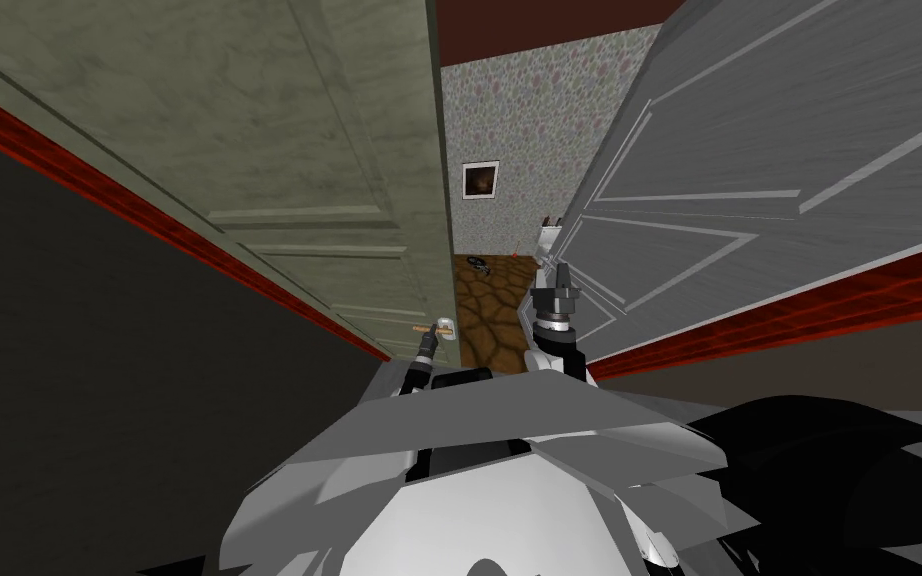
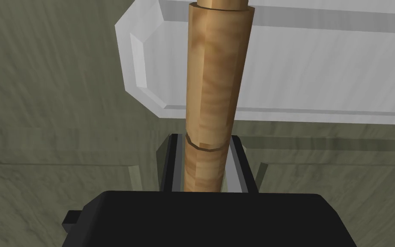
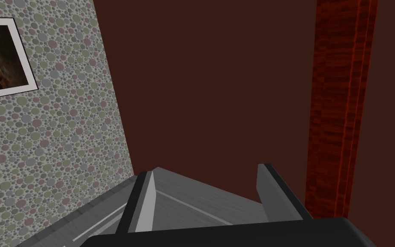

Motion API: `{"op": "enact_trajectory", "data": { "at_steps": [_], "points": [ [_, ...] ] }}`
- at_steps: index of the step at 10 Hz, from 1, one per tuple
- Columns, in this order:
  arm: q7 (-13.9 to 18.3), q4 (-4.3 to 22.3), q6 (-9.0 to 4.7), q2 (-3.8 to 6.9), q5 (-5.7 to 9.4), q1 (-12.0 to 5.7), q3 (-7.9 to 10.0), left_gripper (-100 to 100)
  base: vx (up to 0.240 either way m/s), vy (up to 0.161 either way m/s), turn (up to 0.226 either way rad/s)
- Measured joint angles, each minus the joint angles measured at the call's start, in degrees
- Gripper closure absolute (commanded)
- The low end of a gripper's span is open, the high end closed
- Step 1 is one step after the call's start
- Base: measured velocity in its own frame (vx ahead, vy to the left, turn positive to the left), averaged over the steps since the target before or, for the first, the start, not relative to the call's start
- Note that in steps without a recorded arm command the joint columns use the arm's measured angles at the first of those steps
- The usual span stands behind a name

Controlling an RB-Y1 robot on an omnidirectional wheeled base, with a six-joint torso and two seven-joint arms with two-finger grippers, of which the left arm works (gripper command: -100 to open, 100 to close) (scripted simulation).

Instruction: Push the door open

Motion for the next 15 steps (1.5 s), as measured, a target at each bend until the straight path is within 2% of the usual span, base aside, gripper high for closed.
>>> {"op": "enact_trajectory", "data": {
  "at_steps": [3, 5, 8, 11, 12, 15],
  "points": [
    [-0.3, 0.8, 0.75, -0.30, 0.08, 0.20, 0.84, 100, 0.169, -0.087, 0.058],
    [-0.2, 1.3, 0.87, -0.53, 0.35, -0.61, 2.04, 100, 0.172, -0.097, 0.059],
    [-0.9, 2.2, 0.94, -2.06, 0.41, -1.86, 4.03, 100, 0.160, -0.086, 0.065],
    [-1.2, 3.0, 1.32, -2.92, 0.63, -3.24, 5.82, 100, 0.085, -0.080, 0.064],
    [-1.1, 3.5, 1.28, -2.80, 0.83, -3.66, 6.49, 100, 0.082, -0.067, 0.055],
    [-1.5, 3.8, 2.02, -3.58, 0.99, -3.93, 8.09, 100, 0.090, -0.077, 0.064]
  ]
}}
